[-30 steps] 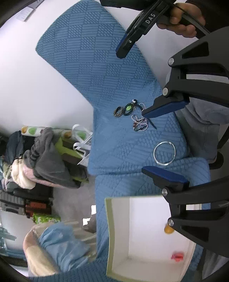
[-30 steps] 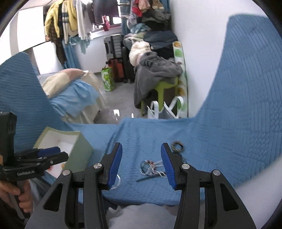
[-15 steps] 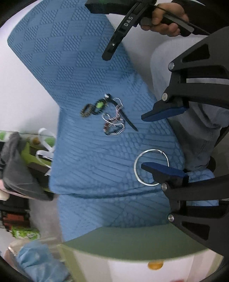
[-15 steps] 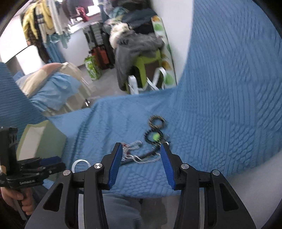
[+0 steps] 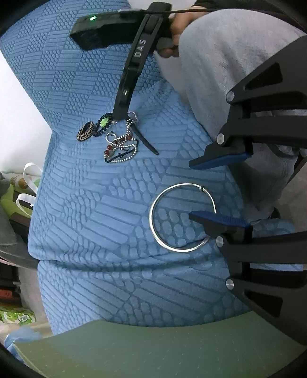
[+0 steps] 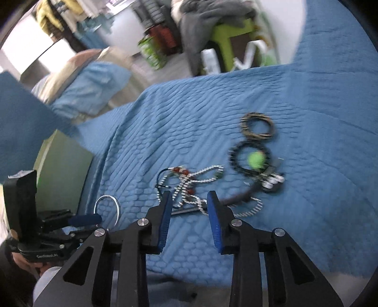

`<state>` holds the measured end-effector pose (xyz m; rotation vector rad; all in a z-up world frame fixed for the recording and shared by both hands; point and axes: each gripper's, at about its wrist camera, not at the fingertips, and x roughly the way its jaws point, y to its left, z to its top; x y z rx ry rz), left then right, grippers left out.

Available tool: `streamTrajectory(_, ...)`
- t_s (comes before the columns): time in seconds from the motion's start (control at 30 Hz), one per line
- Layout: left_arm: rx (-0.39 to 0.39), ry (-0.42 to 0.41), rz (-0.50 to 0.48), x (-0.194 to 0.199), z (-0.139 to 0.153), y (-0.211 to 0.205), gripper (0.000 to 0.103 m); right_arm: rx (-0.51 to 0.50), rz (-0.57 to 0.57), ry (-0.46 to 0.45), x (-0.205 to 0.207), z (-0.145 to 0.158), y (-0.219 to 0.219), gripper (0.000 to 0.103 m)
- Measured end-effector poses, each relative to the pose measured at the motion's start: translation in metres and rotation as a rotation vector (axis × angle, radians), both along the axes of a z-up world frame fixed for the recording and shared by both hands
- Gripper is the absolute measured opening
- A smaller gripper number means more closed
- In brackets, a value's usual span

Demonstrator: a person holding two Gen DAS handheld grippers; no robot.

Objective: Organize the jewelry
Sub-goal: 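Grasp the silver hoop bangle with the left gripper while the right gripper reaches the beaded bracelet, then lift the silver bangle with the left gripper while the right gripper grasps the beaded bracelet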

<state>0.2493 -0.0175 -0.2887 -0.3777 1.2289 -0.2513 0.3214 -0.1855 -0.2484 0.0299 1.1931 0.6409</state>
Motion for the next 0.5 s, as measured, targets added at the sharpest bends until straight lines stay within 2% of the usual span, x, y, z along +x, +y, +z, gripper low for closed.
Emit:
streamTrajectory(0.2,-0.021,-0.010,-0.009,0.000,-0.001,0.000,0.034,0.017,0.138,0.024,0.007,-0.013,0.034,0.020)
streamTrajectory(0.4,-0.034,-0.013,-0.009,0.002,-0.002,0.001,0.034,-0.065,0.214,0.031,0.015,-0.031,0.057,0.017)
streamTrajectory(0.5,-0.037,-0.013,-0.013,0.002,-0.002,0.003,0.034,-0.097,0.218,0.008,0.016,-0.033,0.062,0.008)
